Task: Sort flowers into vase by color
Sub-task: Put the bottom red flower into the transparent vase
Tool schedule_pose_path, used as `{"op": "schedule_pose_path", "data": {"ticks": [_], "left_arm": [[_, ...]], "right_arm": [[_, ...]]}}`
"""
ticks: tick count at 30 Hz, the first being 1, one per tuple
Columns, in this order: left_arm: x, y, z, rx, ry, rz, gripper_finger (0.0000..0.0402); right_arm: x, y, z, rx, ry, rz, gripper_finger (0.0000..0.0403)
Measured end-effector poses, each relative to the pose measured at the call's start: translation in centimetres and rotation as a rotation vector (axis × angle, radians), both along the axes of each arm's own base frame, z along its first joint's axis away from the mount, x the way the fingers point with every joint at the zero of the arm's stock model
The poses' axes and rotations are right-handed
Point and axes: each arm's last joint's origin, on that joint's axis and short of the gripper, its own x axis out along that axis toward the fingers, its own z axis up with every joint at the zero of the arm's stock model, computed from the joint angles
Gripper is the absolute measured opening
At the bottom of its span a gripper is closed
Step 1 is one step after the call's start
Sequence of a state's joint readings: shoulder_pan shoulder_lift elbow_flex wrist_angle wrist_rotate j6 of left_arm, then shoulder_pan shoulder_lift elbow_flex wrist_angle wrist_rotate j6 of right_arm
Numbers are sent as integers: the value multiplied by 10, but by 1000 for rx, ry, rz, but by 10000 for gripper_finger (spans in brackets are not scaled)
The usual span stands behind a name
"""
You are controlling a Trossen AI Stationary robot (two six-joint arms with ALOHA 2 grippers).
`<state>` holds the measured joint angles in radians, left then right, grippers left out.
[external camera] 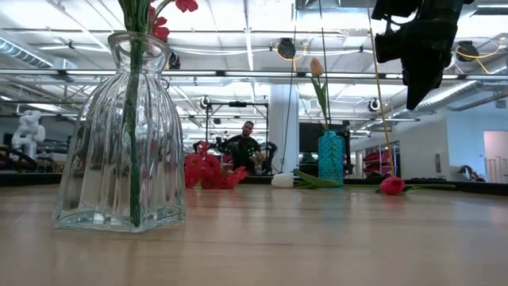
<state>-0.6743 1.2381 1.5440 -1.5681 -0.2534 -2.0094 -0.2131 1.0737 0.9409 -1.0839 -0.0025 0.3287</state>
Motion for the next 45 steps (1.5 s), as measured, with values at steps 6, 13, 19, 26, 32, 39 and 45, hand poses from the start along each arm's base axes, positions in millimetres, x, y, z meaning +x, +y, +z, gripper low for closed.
{"op": "schedule_pose_path", "data": {"ticks": [6,13,19,26,32,39,45], "left_arm": [[-2,-32,-36,-81,256,-19,2],[-1,-75,-80,-74,448,19,29],[9,-111,-119,-72,463,-41,32],[18,-134,-163,-25,526,-41,33],[25,-140,-181,-32,613,9,48],[28,-147,-199,-16,661,36,124],[21,-161,-222,-7,783,55,157]], "right_arm": [[5,-1,2,-14,-55,7,0],[8,-2,3,-19,-84,9,0],[8,-2,4,-20,-91,9,0],[11,-2,5,-29,-129,9,0],[12,-2,5,-27,-136,3,0],[12,-2,5,-27,-136,2,0],[12,-2,5,-27,-136,2,0]]}}
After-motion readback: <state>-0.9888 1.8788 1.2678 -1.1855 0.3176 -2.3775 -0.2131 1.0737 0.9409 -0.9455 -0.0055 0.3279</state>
